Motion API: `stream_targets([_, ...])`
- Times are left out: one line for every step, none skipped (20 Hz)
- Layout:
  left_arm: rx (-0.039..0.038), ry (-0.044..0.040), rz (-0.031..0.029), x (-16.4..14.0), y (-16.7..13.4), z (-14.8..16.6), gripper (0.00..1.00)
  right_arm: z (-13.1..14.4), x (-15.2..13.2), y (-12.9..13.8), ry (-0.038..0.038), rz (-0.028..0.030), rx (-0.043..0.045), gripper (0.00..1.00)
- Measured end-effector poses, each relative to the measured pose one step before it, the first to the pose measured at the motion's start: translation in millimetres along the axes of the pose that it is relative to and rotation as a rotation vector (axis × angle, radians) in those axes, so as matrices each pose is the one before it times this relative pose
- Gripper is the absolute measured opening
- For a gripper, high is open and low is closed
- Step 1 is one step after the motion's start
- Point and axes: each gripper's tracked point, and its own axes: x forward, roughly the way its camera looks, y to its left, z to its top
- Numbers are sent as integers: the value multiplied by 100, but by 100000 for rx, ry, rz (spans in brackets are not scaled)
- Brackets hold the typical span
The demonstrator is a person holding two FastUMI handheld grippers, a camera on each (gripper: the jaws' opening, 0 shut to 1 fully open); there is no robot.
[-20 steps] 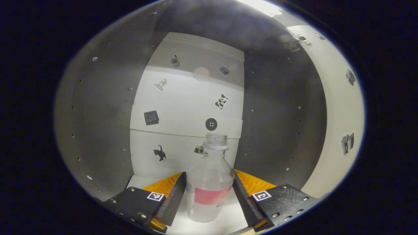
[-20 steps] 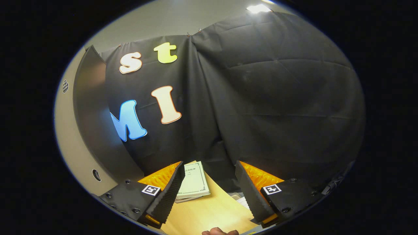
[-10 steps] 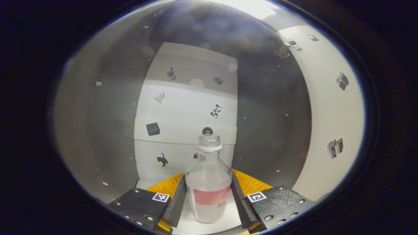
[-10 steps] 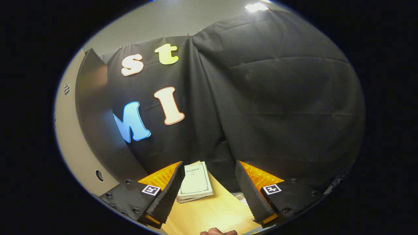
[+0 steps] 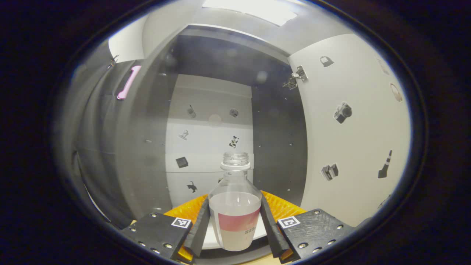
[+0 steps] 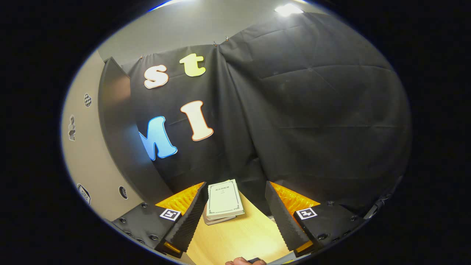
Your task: Open the cabinet door with the right hand, grasp the bottle in the cabinet with the left hand and place it on the coaster, then close the cabinet door with the right hand.
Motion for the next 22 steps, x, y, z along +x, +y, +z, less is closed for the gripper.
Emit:
stream_targets([1038, 257, 1454, -1459, 774, -249, 69, -243, -407, 335, 293, 783, 195, 92])
stream_targets([887, 556, 1727, -1615, 866, -259, 69, -171, -403, 313, 167, 841, 258, 92])
stream_targets([1008, 370, 1808, -1655, 1018, -353, 69, -98, -454, 158, -3, 711, 295, 92])
stream_targets([1114, 86, 1700, -1280, 894, -331, 69, 37, -487, 290, -211, 785, 294, 92])
stream_targets([1007, 137, 2247, -1540, 1120, -349, 69, 49, -367, 187, -329, 684, 281, 92])
stream_targets([582, 124, 2163, -1401, 1216, -500, 69, -9, -286, 252, -165, 590, 178, 92])
stream_targets([95, 301, 2128, -1432, 1131, -537, 69, -37, -411, 143, -176, 428, 136, 92])
stream_targets([-352, 280, 1837, -1072, 1062, -546, 69, 124, -362, 162, -281, 289, 95, 92])
stream_targets([-562, 584, 1803, -1078, 1029, -537, 69, 24, -390, 32, -176, 66, 184, 92])
stream_targets([-282, 307, 1421, -1192, 1173, -825, 69, 86, -344, 162, -206, 409, 336, 92])
stream_targets([182, 216, 1573, -1071, 1059, -690, 69, -10, -323, 157, -100, 234, 388, 92])
stream_targets([44, 542, 1319, -832, 776, -917, 69, -23, -371, 167, 19, 123, 222, 98])
stream_targets([-361, 507, 1337, -898, 894, -947, 69, -154, -322, 119, 48, -160, -44, 98])
stream_targets([-350, 489, 910, -785, 702, -1099, 69, -80, -423, 88, 65, -349, -283, 98])
stream_targets([-332, 706, 997, -544, 494, -1271, 69, -185, -476, 47, 183, -259, -632, 98])
stream_targets([-231, 841, 620, -427, 448, -1369, 69, -136, -465, 125, 201, -365, -940, 98])
stream_targets([-392, 288, 876, -590, 448, -1483, 69, -108, -265, 38, 448, -629, -1185, 98])
stream_targets([-783, 486, 1233, -475, 659, -1587, 69, 38, -432, 77, 73, -710, -1025, 98])
stream_targets([-1305, 534, 1558, -428, 558, -1611, 69, 137, -283, 83, -109, -397, -965, 98])
stream_targets([-1782, 848, 1636, -264, 527, -1715, 69, 162, -257, 139, -284, -348, -770, 98])
stream_targets([-1677, 1265, 1471, -171, 433, -1813, 69, 96, -284, -46, -465, -618, -631, 98])
stream_targets([-764, 893, 1880, -198, 543, -1599, 70, 252, 37, -239, -829, -1326, -430, 98])
